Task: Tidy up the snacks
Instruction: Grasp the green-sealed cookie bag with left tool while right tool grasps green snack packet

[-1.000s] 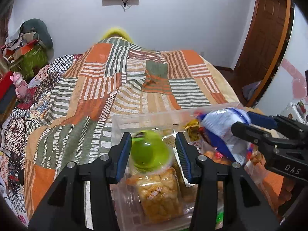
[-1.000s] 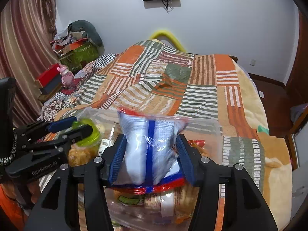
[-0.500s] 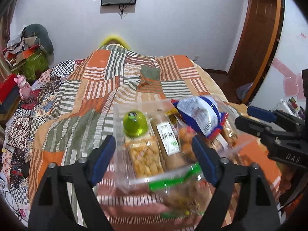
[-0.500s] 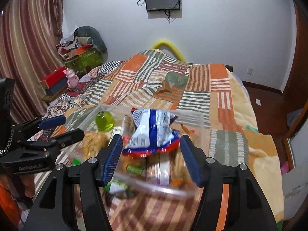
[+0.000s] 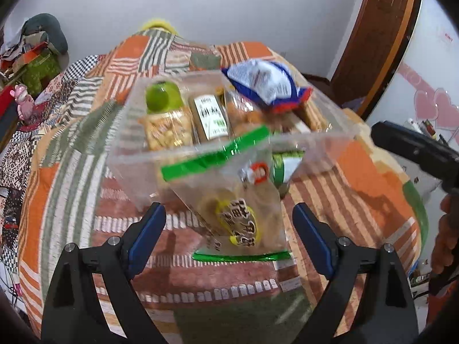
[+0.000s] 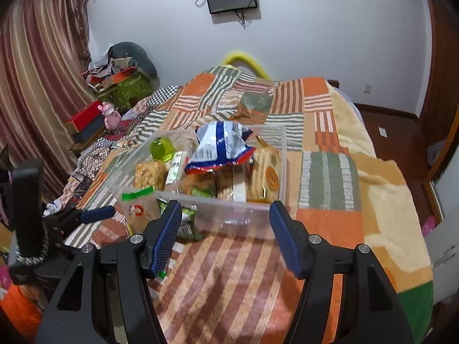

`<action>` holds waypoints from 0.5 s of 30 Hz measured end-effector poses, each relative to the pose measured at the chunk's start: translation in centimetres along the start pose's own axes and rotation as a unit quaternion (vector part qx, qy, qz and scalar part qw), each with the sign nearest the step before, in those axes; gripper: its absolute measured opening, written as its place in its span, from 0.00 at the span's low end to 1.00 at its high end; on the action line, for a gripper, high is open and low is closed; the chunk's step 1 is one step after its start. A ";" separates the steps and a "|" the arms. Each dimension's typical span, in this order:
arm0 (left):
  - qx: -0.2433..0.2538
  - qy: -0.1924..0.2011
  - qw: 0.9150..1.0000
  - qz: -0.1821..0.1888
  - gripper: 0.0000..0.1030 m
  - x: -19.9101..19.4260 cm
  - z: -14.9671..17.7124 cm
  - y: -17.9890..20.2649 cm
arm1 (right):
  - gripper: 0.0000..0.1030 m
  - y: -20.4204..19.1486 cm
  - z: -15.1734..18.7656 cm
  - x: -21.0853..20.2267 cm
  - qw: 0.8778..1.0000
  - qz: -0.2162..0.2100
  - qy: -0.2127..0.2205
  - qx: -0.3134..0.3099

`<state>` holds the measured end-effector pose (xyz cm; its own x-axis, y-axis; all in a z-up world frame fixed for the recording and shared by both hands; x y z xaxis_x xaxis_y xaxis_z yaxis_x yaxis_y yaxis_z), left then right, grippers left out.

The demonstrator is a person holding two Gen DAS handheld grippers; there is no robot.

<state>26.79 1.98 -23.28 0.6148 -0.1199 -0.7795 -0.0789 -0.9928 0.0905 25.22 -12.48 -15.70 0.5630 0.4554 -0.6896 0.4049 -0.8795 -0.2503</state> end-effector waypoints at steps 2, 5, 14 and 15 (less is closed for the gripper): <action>-0.001 -0.005 1.000 -0.001 0.88 0.7 0.3 0.1 | 0.58 0.0 0.4 0.2 1.000 -0.002 -0.005 0.003; -0.010 -0.003 1.000 0.003 0.87 1.0 0.9 -0.2 | 0.58 -0.4 1.2 0.8 1.000 -0.003 -0.014 -0.002; -0.009 0.016 1.000 0.016 0.50 -0.1 2.0 -1.3 | 0.58 -3.2 2.7 4.3 0.999 -0.014 -0.049 -0.019; -0.009 0.019 1.000 0.014 0.48 -0.4 2.1 -1.6 | 0.58 -3.5 2.8 4.6 0.998 -0.014 -0.053 -0.020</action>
<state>25.01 3.60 -24.48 0.6426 -0.1468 -0.7520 -0.0819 -0.9890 0.1231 24.40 -7.65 -19.90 0.4725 0.4611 -0.7511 0.4498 -0.8590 -0.2444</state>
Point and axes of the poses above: each gripper's, at about its wrist camera, not at the fingertips, and x roughly the way its jaws point, y to its right, z to its underside, the point moved 7 cm from there along x, roughly the way its jaws point, and after that the axes turned 5 degrees about x, right-handed, at the moved point
